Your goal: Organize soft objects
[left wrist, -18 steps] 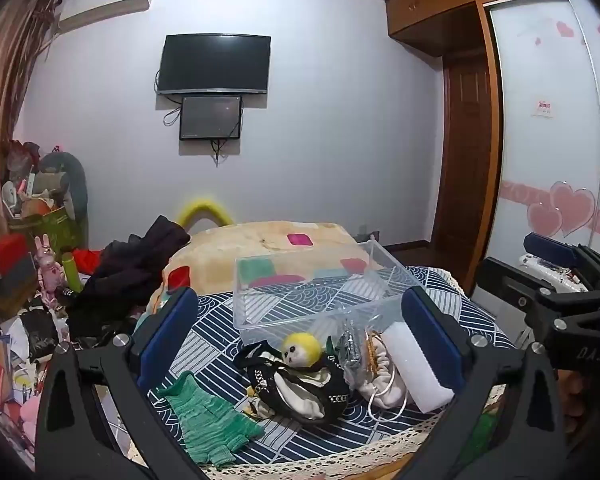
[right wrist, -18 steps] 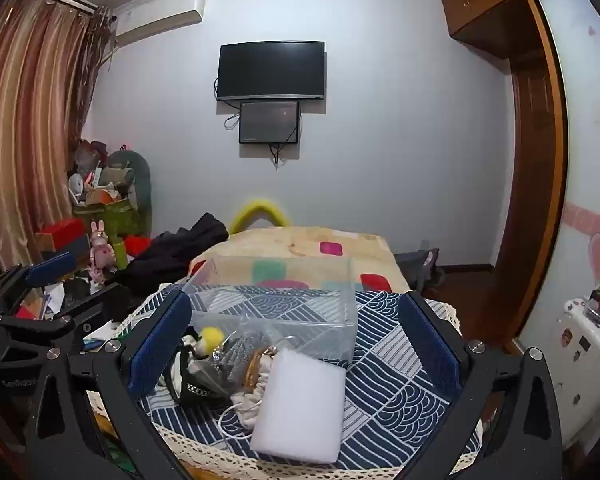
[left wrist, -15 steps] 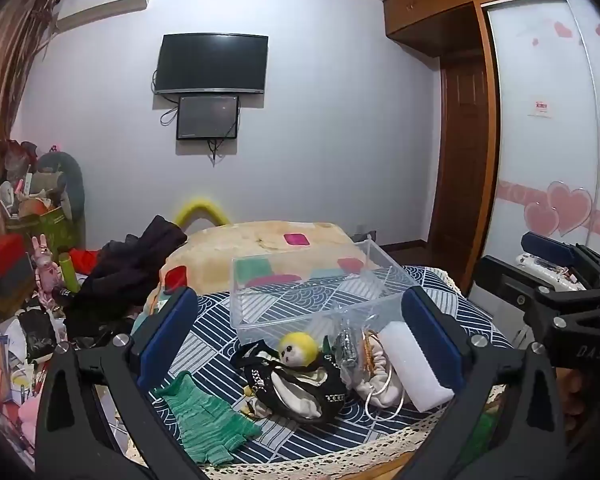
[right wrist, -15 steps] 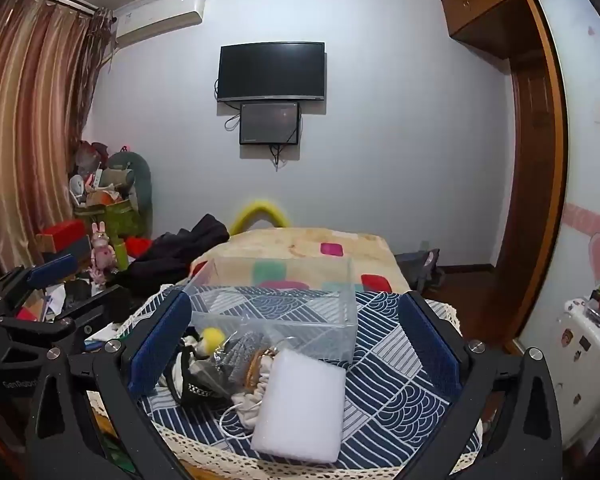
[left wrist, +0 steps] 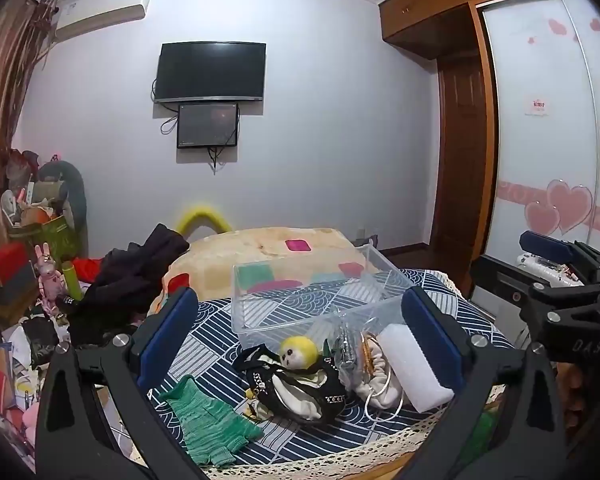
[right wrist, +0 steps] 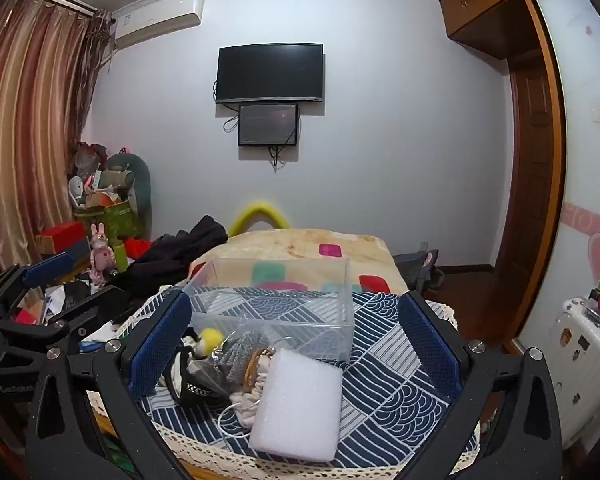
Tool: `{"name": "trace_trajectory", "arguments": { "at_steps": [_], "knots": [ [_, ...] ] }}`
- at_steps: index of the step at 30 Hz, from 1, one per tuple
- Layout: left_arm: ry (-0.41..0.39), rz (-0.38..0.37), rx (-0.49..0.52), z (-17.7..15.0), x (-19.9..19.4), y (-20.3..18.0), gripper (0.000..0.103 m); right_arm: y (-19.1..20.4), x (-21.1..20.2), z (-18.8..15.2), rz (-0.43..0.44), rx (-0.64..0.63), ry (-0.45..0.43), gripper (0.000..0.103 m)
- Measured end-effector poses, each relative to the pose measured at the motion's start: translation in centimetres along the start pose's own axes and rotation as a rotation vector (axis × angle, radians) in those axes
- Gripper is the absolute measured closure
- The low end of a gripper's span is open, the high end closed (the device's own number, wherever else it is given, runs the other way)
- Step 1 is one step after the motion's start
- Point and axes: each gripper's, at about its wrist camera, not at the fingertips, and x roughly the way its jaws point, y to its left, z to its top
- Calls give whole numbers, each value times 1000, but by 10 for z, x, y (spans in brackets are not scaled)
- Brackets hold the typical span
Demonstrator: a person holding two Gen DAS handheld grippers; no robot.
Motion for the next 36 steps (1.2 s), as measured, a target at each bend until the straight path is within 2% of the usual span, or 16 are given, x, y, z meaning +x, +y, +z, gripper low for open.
{"name": "trace_trajectory", "arguments": {
  "at_steps": [15, 36],
  "knots": [
    [1, -21, -41, 1, -2, 9, 0, -2, -7, 3, 3, 0, -7, 0],
    [-3, -24, -42, 0, -2, 7, 0, 1, -7, 1, 5, 2, -9, 0]
  ]
}}
